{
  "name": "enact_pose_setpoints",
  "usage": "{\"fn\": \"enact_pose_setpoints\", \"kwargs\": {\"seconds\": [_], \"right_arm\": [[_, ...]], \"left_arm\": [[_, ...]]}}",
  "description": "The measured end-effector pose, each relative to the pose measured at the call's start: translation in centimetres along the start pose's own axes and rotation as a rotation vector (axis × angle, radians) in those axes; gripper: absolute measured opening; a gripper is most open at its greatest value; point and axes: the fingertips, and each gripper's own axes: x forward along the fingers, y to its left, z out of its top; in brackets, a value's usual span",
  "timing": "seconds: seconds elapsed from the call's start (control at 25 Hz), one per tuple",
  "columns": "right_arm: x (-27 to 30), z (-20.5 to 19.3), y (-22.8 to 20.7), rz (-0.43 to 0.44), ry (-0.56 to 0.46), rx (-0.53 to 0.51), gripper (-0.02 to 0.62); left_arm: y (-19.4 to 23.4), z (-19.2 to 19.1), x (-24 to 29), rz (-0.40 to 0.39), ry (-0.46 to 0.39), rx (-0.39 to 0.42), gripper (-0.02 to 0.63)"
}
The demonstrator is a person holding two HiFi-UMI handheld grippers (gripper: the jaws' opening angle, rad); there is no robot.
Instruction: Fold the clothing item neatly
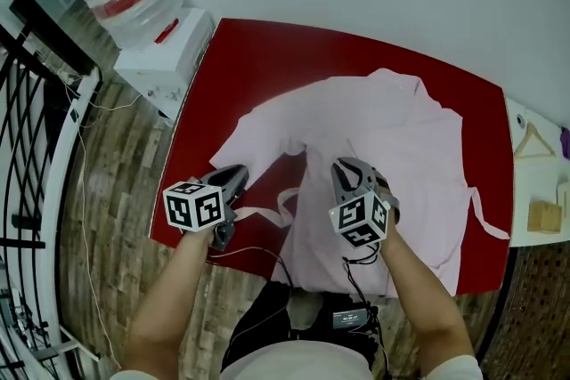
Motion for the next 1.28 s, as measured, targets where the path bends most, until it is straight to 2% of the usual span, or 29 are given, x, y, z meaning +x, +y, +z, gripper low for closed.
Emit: {"fn": "enact_pose_setpoints", "kwargs": {"seconds": [0.28, 0.6, 0.8, 1.04, 1.2, 1.24, 1.28], "right_arm": [[3.4, 4.5, 5.0, 0.093, -0.032, -0.065, 0.041], [5.6, 6.9, 12.0, 0.248, -0.062, -0.151, 0.092], [6.9, 7.7, 16.7, 0.345, -0.075, -0.226, 0.129], [8.4, 7.1, 20.2, 0.392, -0.041, -0.369, 0.137], [9.7, 7.1, 20.9, 0.379, -0.021, -0.384, 0.135], [10.0, 7.1, 20.9, 0.373, -0.015, -0.38, 0.134], [10.2, 7.0, 20.9, 0.366, -0.008, -0.378, 0.13]], "left_arm": [[4.9, -0.8, -2.6, 0.051, -0.005, -0.053, 0.025], [9.5, -2.3, -3.0, 0.126, 0.016, -0.153, 0.139], [12.3, -2.7, -2.2, 0.168, 0.036, -0.223, 0.171], [13.0, -2.9, -0.2, 0.145, 0.081, -0.248, 0.173], [13.8, -3.0, 0.6, 0.15, 0.091, -0.261, 0.171], [13.9, -3.0, 0.6, 0.15, 0.091, -0.265, 0.16], [14.0, -2.9, 0.6, 0.151, 0.091, -0.263, 0.12]]}}
